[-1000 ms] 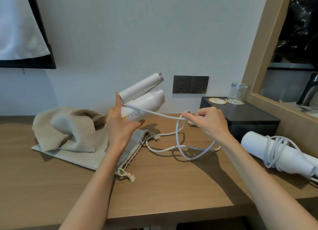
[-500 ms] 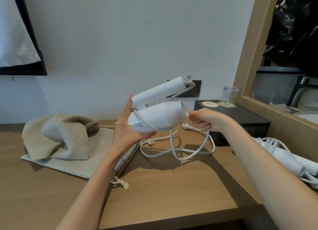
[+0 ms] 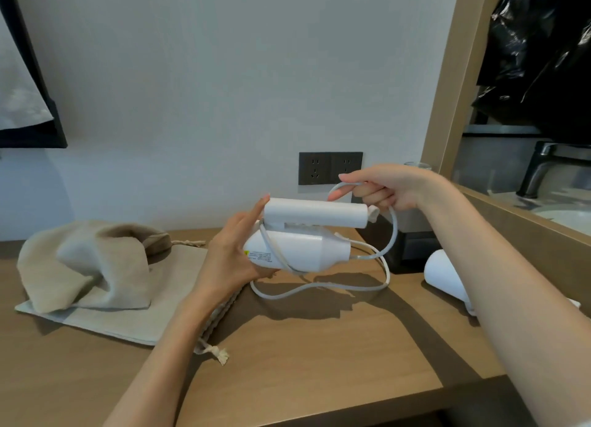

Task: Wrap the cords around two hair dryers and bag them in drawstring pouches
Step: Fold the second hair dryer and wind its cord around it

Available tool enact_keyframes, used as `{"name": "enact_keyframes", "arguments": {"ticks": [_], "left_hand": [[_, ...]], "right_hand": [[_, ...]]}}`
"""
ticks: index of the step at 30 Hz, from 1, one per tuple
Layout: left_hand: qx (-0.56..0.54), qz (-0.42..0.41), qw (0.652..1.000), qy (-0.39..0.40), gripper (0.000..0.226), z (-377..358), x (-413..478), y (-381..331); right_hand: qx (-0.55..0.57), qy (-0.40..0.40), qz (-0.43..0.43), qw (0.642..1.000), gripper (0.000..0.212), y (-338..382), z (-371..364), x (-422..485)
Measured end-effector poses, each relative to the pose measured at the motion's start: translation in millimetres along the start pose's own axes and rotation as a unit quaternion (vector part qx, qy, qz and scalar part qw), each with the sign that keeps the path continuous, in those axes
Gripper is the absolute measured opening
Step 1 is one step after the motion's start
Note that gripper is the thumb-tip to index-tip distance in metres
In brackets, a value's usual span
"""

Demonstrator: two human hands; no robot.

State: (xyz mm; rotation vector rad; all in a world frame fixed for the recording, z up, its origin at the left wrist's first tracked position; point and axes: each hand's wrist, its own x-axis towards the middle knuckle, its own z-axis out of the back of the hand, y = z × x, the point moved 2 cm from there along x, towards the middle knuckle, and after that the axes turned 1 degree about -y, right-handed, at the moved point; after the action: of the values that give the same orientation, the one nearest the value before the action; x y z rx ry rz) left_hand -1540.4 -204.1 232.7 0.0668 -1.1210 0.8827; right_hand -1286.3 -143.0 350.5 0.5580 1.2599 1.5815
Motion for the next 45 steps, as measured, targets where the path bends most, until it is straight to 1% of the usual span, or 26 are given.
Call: {"name": "enact_keyframes", "arguments": {"ticks": [2, 6, 8, 10, 13, 17, 19, 23, 26, 27, 29, 30, 32, 33, 34, 37, 41, 43, 45], "left_hand": [[0.035, 0.000, 0.999, 0.002, 0.109, -0.8, -1.9, 2.1], [0.120, -0.009, 0.992, -0.028, 0.113, 2.9, -4.0, 3.2], [0.164, -0.016, 0.986, -0.031, 0.116, 4.6, -4.7, 5.6], [0.206, -0.014, 0.978, -0.024, 0.118, 5.3, -6.4, 8.4], [0.243, 0.011, 0.969, -0.035, 0.113, 8.6, -7.6, 9.4], [0.270, 0.034, 0.959, -0.081, 0.103, 16.5, -6.9, 5.8], [0.271, 0.049, 0.956, -0.105, 0.101, 19.8, -6.6, 6.5], [0.278, 0.084, 0.948, -0.129, 0.102, 25.6, -6.6, 7.9], [0.289, 0.100, 0.944, -0.123, 0.103, 26.1, -7.7, 9.3], [0.290, 0.104, 0.944, -0.119, 0.103, 25.7, -7.8, 9.4], [0.291, 0.109, 0.944, -0.114, 0.103, 24.2, -8.0, 10.1], [0.295, 0.108, 0.943, -0.111, 0.104, 23.4, -7.9, 10.0], [0.316, 0.094, 0.939, -0.097, 0.104, 20.8, -8.8, 10.3], [0.327, 0.087, 0.937, -0.087, 0.105, 18.8, -9.5, 11.1], [0.331, 0.087, 0.936, -0.078, 0.106, 17.0, -10.3, 11.8], [0.313, 0.110, 0.940, -0.078, 0.106, 14.7, -10.7, 14.4], [0.292, 0.115, 0.946, -0.085, 0.103, 14.9, -8.9, 10.7], [0.282, 0.117, 0.948, -0.088, 0.101, 16.0, -8.6, 9.2], [0.278, 0.131, 0.947, -0.098, 0.102, 18.1, -8.2, 11.0]], "right_hand": [[-0.008, 0.010, -0.012, 1.000, 0.034, 2.2, -1.6, -1.3], [0.002, 0.046, -0.027, 0.999, 0.034, 8.1, -11.9, -8.7], [0.001, 0.072, -0.011, 0.997, 0.034, 13.7, -20.9, -12.8], [0.026, 0.099, 0.012, 0.995, 0.037, 20.2, -31.5, -14.4], [0.030, 0.123, 0.031, 0.991, 0.039, 27.7, -50.3, -15.5], [-0.035, 0.149, 0.043, 0.987, 0.035, 34.0, -65.3, -20.4], [-0.084, 0.121, 0.050, 0.988, 0.031, 34.8, -64.1, -22.6], [-0.165, 0.030, 0.061, 0.984, 0.030, 28.1, -61.8, -23.0], [-0.240, 0.009, 0.080, 0.968, 0.030, 21.6, -67.3, -25.4], [-0.249, 0.004, 0.094, 0.964, 0.030, 20.1, -69.8, -25.4], [-0.226, -0.016, 0.138, 0.964, 0.029, 18.4, -76.9, -24.3], [-0.227, -0.037, 0.173, 0.958, 0.029, 18.7, -82.0, -23.1], [-0.289, -0.098, 0.251, 0.919, 0.030, 21.4, -93.4, -19.3], [-0.321, -0.116, 0.280, 0.897, 0.031, 22.8, -99.8, -17.4], [-0.333, -0.125, 0.302, 0.884, 0.030, 24.1, -105.6, -16.4], [-0.317, -0.154, 0.343, 0.871, 0.028, 25.9, -112.5, -14.6], [-0.290, -0.190, 0.363, 0.865, 0.027, 20.3, -114.5, -12.5], [-0.281, -0.195, 0.374, 0.862, 0.027, 18.4, -117.7, -13.4], [-0.273, -0.179, 0.384, 0.864, 0.027, 16.3, -121.1, -14.4]]}}
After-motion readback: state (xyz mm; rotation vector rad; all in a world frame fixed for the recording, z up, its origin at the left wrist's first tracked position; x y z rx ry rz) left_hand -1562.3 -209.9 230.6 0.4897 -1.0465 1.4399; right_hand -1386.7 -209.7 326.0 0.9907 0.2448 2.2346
